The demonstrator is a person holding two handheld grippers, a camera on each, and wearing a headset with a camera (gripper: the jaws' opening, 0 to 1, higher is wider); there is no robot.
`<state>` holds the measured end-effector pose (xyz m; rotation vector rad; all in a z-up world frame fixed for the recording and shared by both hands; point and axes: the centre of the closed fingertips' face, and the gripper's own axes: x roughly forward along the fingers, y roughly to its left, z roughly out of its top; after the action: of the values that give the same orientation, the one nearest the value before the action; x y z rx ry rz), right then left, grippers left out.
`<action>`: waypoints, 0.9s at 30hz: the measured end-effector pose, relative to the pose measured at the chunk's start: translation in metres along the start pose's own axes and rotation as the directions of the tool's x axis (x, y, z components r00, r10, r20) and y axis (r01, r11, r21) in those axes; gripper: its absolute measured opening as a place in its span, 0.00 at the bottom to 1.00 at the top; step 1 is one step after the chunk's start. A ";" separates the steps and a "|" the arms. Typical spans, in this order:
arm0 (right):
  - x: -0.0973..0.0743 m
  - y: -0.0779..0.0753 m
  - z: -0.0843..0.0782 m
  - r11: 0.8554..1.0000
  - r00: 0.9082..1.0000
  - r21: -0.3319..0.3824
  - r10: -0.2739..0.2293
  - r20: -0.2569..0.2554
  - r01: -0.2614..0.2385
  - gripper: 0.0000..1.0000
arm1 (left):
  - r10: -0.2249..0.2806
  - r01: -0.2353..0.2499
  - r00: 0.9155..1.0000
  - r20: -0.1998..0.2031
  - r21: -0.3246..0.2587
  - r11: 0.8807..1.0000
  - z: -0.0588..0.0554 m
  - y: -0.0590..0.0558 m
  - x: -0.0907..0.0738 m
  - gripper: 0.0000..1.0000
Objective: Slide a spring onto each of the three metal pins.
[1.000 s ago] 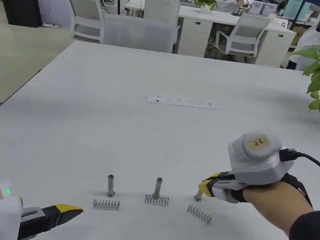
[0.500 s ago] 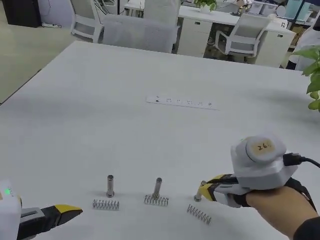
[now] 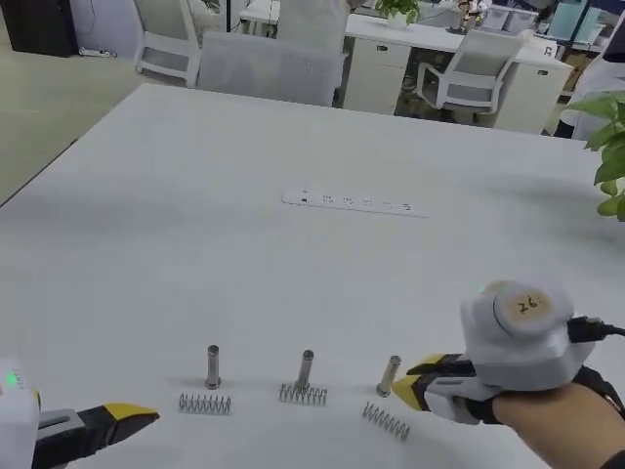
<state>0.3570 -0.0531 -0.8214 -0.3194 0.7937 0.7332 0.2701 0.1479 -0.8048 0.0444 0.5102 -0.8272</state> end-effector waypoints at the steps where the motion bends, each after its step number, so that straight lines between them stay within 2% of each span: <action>1: -0.001 0.001 -0.002 1.000 1.000 -0.003 0.006 -0.004 -0.006 0.15 | 0.000 0.000 1.000 0.001 -0.001 1.000 0.000 0.000 0.000 0.42; 7: 0.000 0.008 -0.008 0.999 0.999 -0.023 0.039 -0.021 -0.039 0.16 | -0.001 0.001 1.000 0.003 -0.002 1.000 0.000 0.000 0.000 0.42; 11: 0.004 0.017 -0.017 0.996 0.996 -0.041 0.071 -0.056 -0.073 0.16 | 0.000 0.000 1.000 0.005 -0.002 1.000 0.000 0.000 -0.001 0.42; 27: 0.013 0.022 -0.037 0.987 0.982 -0.111 0.099 -0.162 -0.118 0.15 | -0.003 0.003 1.000 0.009 -0.008 1.000 0.001 -0.001 -0.001 0.42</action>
<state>0.3284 -0.0504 -0.8557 -0.4493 0.9225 0.8687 0.2691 0.1472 -0.8035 0.0325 0.5058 -0.8283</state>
